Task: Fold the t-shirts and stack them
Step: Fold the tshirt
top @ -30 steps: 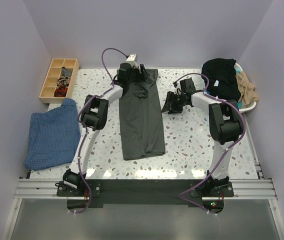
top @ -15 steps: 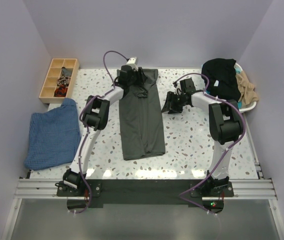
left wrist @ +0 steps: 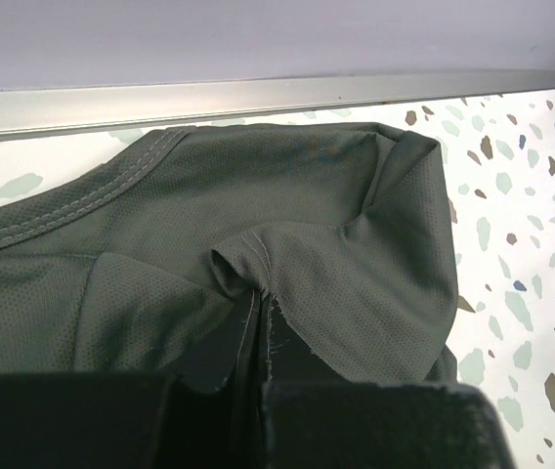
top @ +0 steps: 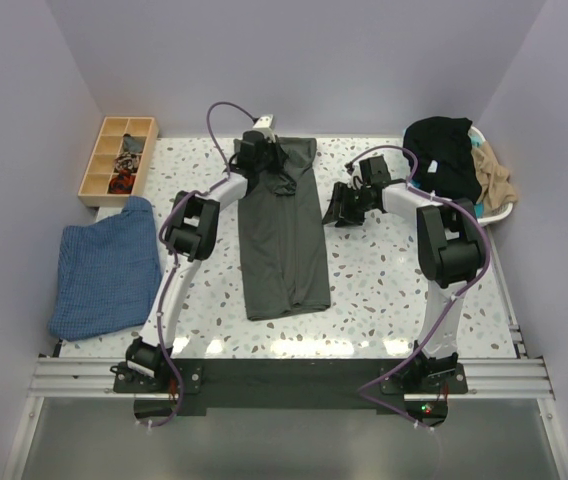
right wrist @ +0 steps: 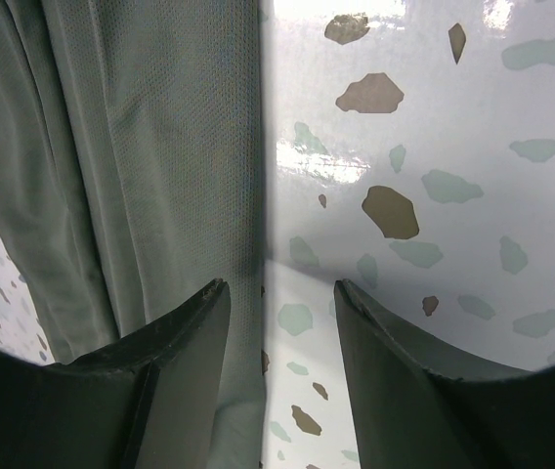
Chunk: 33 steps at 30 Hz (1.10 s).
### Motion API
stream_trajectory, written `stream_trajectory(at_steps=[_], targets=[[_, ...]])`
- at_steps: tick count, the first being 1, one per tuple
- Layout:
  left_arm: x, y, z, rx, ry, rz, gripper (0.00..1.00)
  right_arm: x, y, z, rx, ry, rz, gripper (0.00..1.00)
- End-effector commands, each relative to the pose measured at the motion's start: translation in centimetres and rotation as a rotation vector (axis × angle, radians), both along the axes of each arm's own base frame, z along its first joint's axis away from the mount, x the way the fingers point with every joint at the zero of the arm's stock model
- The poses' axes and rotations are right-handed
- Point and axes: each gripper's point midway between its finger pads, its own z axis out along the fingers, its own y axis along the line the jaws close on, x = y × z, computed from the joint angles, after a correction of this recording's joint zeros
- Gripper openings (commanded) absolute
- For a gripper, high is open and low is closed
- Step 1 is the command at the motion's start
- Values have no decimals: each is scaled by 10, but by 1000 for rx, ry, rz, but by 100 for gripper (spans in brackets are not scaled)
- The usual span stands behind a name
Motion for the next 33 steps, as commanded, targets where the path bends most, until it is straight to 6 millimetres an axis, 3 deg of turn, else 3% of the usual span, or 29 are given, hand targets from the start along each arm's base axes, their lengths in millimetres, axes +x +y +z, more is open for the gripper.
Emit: stream_trajectory(at_steps=[1,13,19,24,33], targets=[[11,-6,48,-20,-107,0,0,-5,-3,-20,-34,39,15,52],[2,0,108,-57,-202,20,0,-5,-2,-23,-27,47,16,52],[-2,4,124,-68,-229,28,0,-6,-1,-23,-23,47,19,52],[-6,13,120,-66,-214,71,0,-6,-2,-23,-24,50,19,52],[-25,35,90,-61,-135,157,0,-7,-1,-23,-24,52,21,52]])
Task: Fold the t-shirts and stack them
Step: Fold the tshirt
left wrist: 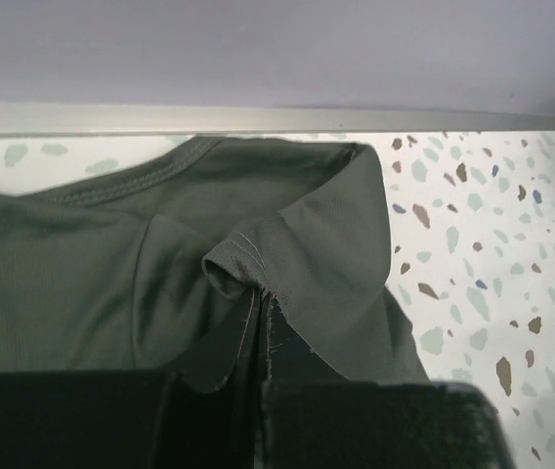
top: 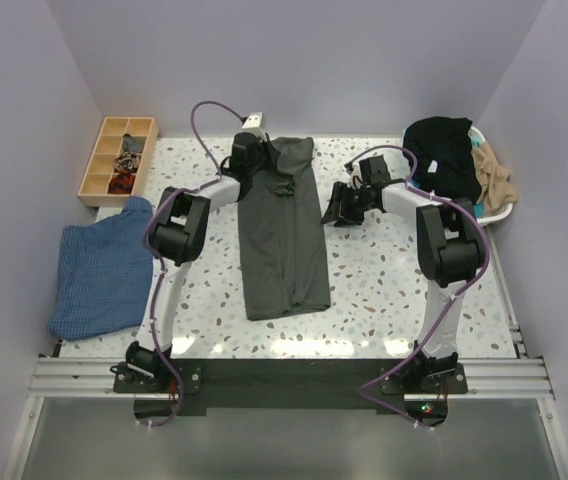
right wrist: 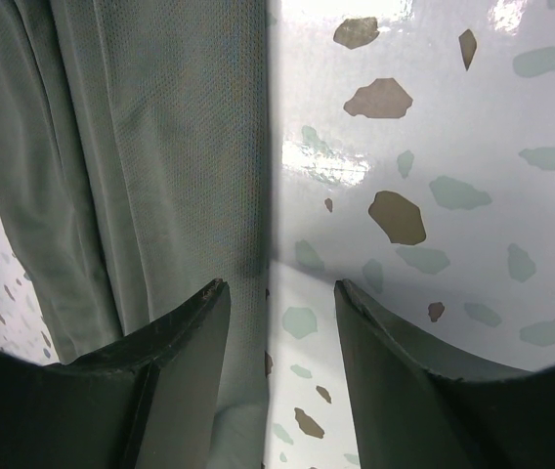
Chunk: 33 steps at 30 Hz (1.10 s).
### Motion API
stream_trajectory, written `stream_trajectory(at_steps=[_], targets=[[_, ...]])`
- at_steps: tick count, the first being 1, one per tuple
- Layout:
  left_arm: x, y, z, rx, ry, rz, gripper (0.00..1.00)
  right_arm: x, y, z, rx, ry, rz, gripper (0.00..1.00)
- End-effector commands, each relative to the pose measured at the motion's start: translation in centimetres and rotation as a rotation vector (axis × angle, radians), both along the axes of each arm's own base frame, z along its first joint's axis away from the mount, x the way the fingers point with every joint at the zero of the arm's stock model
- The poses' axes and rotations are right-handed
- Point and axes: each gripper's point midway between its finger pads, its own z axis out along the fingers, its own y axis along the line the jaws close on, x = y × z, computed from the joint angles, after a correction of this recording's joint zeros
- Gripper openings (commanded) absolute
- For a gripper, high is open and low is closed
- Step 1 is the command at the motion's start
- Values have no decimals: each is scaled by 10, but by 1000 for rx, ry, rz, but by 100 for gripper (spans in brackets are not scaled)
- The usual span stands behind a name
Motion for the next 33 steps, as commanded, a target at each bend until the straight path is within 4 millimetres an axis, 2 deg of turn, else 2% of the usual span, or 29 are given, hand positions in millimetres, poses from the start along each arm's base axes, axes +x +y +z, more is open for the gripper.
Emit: stream_trajectory(at_steps=[1,5,11,12,13,15,16,17,18,19,20,21,22,23,24,26,31,33], targets=[[-2,13,41,-51,-75,65,0,-7,-4,-23,-38,48,12,52],[-6,17,25,-39,-30,86,0,-7,-4,-25,-37,50,13,52],[-8,27,18,-41,-12,137,0,-7,-4,-23,-38,46,13,52],[-8,27,17,-42,-9,142,3,-7,-5,-24,-38,48,12,52],[-8,28,15,-38,0,142,28,-8,-4,-24,-38,50,12,52],[-8,31,16,-32,2,159,51,-8,-4,-22,-40,44,15,52],[-8,33,18,-29,-2,172,60,-7,-5,-21,-41,43,14,52],[-10,36,17,-19,-2,181,62,-7,-6,-21,-46,41,8,52],[-10,39,29,-18,-25,192,65,-7,-5,-18,-45,33,12,52],[-11,41,37,-18,-47,199,67,-7,-6,-17,-46,30,11,52],[-16,45,35,-1,-50,208,68,-7,-6,-15,-45,25,11,52],[-19,47,57,-11,-91,207,68,-6,-6,-12,-47,16,9,52],[-21,46,69,-24,-130,195,69,-6,-5,-10,-45,10,10,52],[-26,45,69,-19,-134,178,69,-4,-5,-7,-42,1,9,52],[-32,36,84,-38,-154,121,69,-4,-5,-5,-40,-3,10,52],[-39,19,94,-63,-161,25,68,-1,-4,1,-32,-17,9,52],[-69,-23,80,-97,-75,-151,63,0,-1,12,-24,-34,10,52],[-79,-32,64,-113,-28,-181,60,-1,-2,14,-27,-39,11,52]])
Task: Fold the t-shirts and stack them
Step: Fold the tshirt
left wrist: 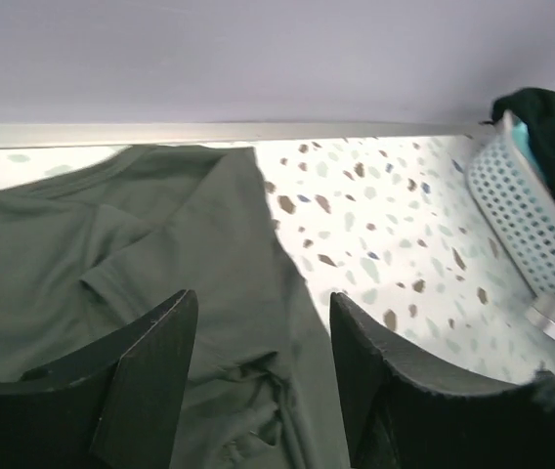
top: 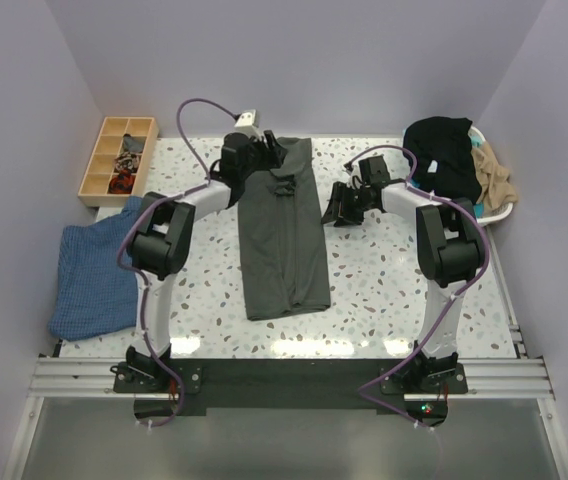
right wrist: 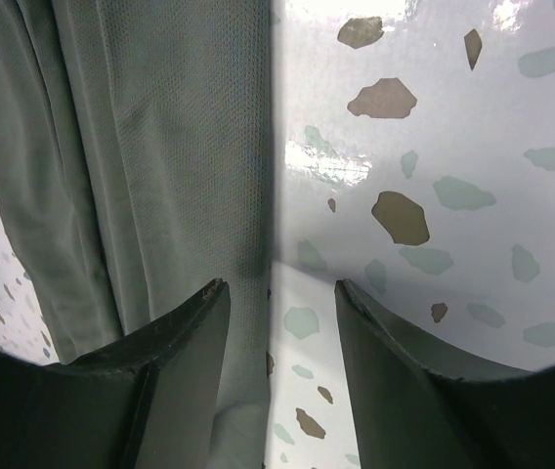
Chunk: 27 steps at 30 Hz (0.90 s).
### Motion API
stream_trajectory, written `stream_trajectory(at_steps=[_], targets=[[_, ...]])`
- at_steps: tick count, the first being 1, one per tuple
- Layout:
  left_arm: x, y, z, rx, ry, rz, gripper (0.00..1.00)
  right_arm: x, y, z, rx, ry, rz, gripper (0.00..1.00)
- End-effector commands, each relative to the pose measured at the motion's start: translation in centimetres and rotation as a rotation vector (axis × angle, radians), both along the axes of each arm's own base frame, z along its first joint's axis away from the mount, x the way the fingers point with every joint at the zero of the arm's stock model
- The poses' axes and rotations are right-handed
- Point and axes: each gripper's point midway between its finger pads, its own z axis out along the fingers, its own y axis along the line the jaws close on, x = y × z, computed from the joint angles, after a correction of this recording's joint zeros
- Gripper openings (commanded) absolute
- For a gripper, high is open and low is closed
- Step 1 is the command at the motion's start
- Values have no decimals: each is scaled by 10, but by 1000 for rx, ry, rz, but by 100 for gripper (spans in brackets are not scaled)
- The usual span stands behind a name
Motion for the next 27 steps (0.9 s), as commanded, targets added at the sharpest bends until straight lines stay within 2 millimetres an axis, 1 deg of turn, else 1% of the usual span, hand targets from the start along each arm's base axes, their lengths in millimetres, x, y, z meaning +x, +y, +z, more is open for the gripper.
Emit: stream_trajectory(at_steps=[1,2,3,4,5,6,9,11,14,19,22,24,26,27], targets=[[-30,-41,0,-49,25,-158,57,-2,-3,14,-32,-39,10,52],[-33,-44,-6,-49,42,-169,55,-3,-3,14,-31,-38,12,52],[-36,-48,-20,-41,66,-176,52,-4,-3,14,-32,-37,14,52],[-37,-50,-26,-41,79,-182,50,-4,-4,13,-32,-34,12,52],[-39,-53,-39,-46,109,-189,47,-5,-3,13,-31,-33,14,52],[-41,-55,-44,-51,121,-194,44,-6,-4,13,-31,-33,13,52],[-45,-57,-62,-54,171,-198,42,-6,-3,15,-32,-36,14,52],[-46,-53,-76,-39,211,-174,42,-6,-4,14,-33,-37,16,52],[-49,-49,-90,-30,238,-159,43,-6,-3,15,-27,-38,19,52],[-59,-50,-102,-35,278,-177,44,-7,-3,14,-29,-35,17,52],[-76,-57,-116,-50,335,-210,44,-8,-2,14,-28,-33,20,52],[-92,-69,-120,-54,358,-259,43,-8,-3,13,-30,-30,17,52],[-107,-76,-129,-43,395,-287,42,-8,-3,13,-31,-31,18,52],[-116,-84,-131,-47,407,-310,42,-8,-4,13,-31,-31,17,52]])
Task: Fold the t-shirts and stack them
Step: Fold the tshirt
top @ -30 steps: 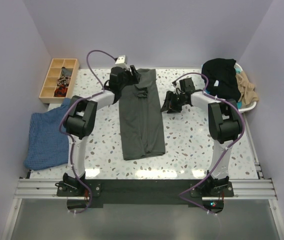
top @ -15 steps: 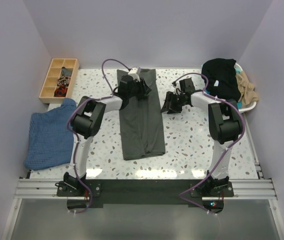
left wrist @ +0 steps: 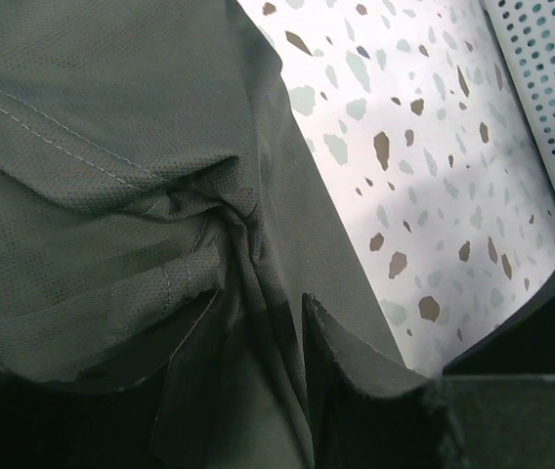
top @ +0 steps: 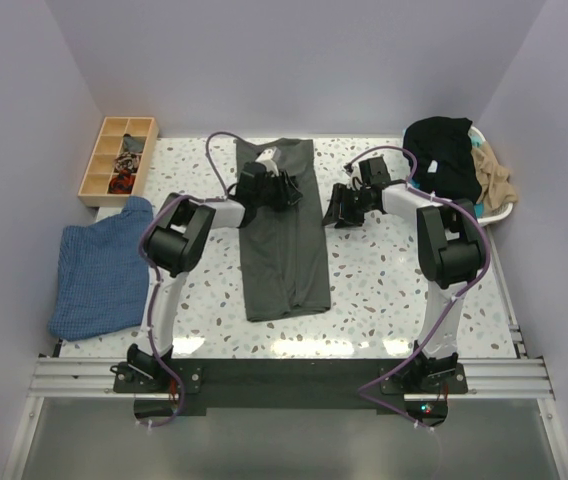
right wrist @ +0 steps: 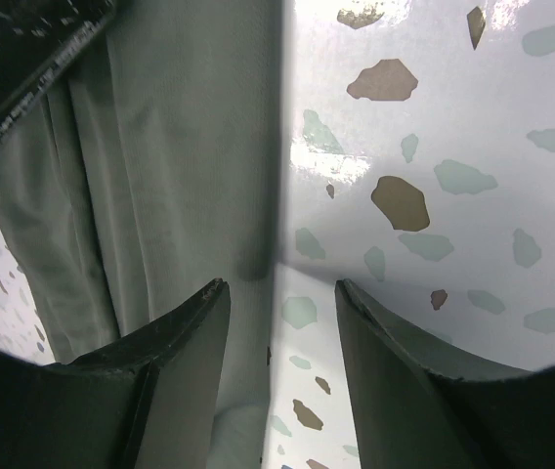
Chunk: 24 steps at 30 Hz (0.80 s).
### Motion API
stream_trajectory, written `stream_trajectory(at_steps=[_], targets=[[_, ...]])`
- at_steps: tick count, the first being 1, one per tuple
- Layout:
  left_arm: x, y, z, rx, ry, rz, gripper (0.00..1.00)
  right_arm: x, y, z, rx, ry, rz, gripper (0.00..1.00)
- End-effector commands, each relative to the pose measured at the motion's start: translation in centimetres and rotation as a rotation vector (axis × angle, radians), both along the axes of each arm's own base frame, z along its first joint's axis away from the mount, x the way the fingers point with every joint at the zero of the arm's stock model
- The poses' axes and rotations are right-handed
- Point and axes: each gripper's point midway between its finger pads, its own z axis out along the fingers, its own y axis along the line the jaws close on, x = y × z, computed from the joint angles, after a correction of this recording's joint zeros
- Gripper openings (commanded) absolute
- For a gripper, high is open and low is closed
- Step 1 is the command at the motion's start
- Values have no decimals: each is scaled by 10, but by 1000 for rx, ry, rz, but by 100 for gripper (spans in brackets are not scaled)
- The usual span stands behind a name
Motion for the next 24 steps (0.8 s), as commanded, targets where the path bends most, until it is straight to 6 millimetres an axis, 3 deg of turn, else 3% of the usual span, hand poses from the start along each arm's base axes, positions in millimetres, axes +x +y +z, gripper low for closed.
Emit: stream_trajectory(at_steps=[1,3,7,8,10,11,13,14,16,17,20,22,24], targets=[[-50,-32,-22,-21,109,-122,41,-2,-2,14,-19,-34,7,52],[-63,-39,-17,-45,117,-152,41,-2,-2,15,-20,-36,8,52],[-63,-41,20,-96,22,-167,43,-1,-2,17,-21,-46,5,52],[-58,-42,41,-100,-31,-175,44,0,-2,20,-20,-52,5,52],[-54,-41,60,-94,-76,-176,46,5,0,30,-10,-83,8,52],[-49,-40,83,-92,-133,-177,47,7,0,34,-8,-95,3,52],[-46,-35,104,-79,-179,-167,48,12,-1,46,-13,-129,-4,52],[-46,-32,127,-75,-238,-164,49,14,-1,50,-17,-141,-6,52],[-43,-24,143,-55,-281,-130,50,19,-3,60,-32,-172,-7,53],[-44,-19,163,-52,-325,-114,51,21,-3,63,-34,-182,-7,53],[-37,3,177,-1,-366,1,53,28,7,69,-8,-193,16,53],[-36,14,165,44,-334,46,53,37,19,81,18,-218,32,53],[-35,25,156,77,-316,98,53,39,38,75,38,-210,73,54]])
